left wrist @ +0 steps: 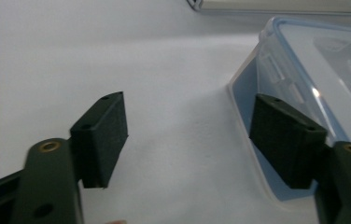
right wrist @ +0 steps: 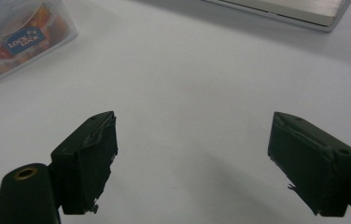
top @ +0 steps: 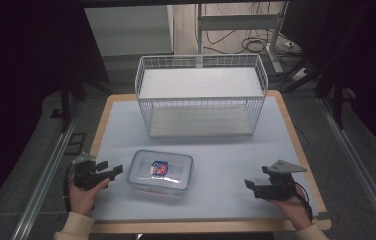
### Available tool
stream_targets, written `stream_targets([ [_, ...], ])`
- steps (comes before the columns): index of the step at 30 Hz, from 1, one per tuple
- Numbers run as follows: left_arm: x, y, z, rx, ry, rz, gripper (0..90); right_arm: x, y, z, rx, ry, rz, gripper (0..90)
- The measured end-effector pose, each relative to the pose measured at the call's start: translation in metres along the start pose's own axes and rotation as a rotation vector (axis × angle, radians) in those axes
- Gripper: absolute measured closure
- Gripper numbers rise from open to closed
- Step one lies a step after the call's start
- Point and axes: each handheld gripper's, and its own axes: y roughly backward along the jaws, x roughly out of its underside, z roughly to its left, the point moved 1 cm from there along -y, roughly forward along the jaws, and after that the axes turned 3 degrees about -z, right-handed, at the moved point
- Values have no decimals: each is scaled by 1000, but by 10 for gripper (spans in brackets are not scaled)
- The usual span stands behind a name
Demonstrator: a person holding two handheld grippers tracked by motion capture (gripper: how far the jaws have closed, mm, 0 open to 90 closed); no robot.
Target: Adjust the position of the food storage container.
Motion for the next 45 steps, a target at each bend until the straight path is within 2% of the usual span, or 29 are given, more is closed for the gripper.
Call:
stream_targets([
  [2, 0, 1, -1, 1, -9, 3, 330, 1, 0, -1, -10, -2, 1, 164],
  [4, -1, 2, -2, 2, -16, 4, 413, 3, 1, 0, -11, 0, -2, 166],
  [6, -4, 3, -3, 24, -28, 9, 563, 4, 3, 3, -14, 11, 3, 166],
  [8, -6, 6, -5, 52, -59, 24, 739, 2, 4, 6, -8, 34, -2, 166],
  [9, -6, 6, -5, 52, -59, 24, 807, 2, 4, 6, -8, 34, -2, 166],
  [10, -7, 9, -8, 74, -83, 37, 849, -1, 6, 9, 4, 53, -9, 167],
  [11, -7, 9, -8, 74, -83, 37, 872, -1, 6, 9, 4, 53, -9, 167],
  [12, -5, 10, -9, 95, -84, 41, 891, 0, 8, 12, 9, 55, -17, 166],
  [13, -5, 10, -9, 95, -84, 41, 899, 1, 9, 13, 12, 55, -14, 166],
  [14, -3, 7, -9, 116, -98, 62, 899, 2, 9, 13, 13, 52, -12, 166],
  [16, -3, 3, -11, 129, -119, 87, 900, 3, 7, 13, 17, 54, -8, 166],
  [19, -1, -2, -12, 120, -135, 108, 900, 2, 6, 11, 19, 60, -7, 166],
  [22, 3, -6, -14, 163, -131, 140, 900, 3, 2, 8, 25, 56, 5, 166],
  [24, 4, -7, -15, 203, -128, 144, 900, 3, 2, 7, 28, 55, 6, 166],
  [25, 4, -7, -15, 203, -128, 144, 900, 3, 2, 7, 28, 55, 6, 166],
  [26, 5, -7, -19, 238, -133, 145, 900, 2, 3, 7, 30, 55, 1, 167],
  [27, 5, -7, -19, 238, -133, 145, 900, 1, 3, 8, 28, 55, -3, 167],
  [28, 5, -8, -23, 211, -163, 165, 900, 1, 5, 8, 20, 57, -11, 168],
  [29, 6, -8, -24, 203, -162, 165, 900, 0, 5, 9, 14, 60, -19, 169],
  [36, 6, -8, -24, 228, -146, 168, 900, 1, 3, 11, 10, 60, -12, 170],
  [38, 6, -10, -29, 240, -152, 174, 900, 0, 4, 10, -7, 48, -21, 172],
  [45, 6, -13, -44, 257, -178, 191, 900, 0, 4, 10, -7, 43, -27, 173],
])
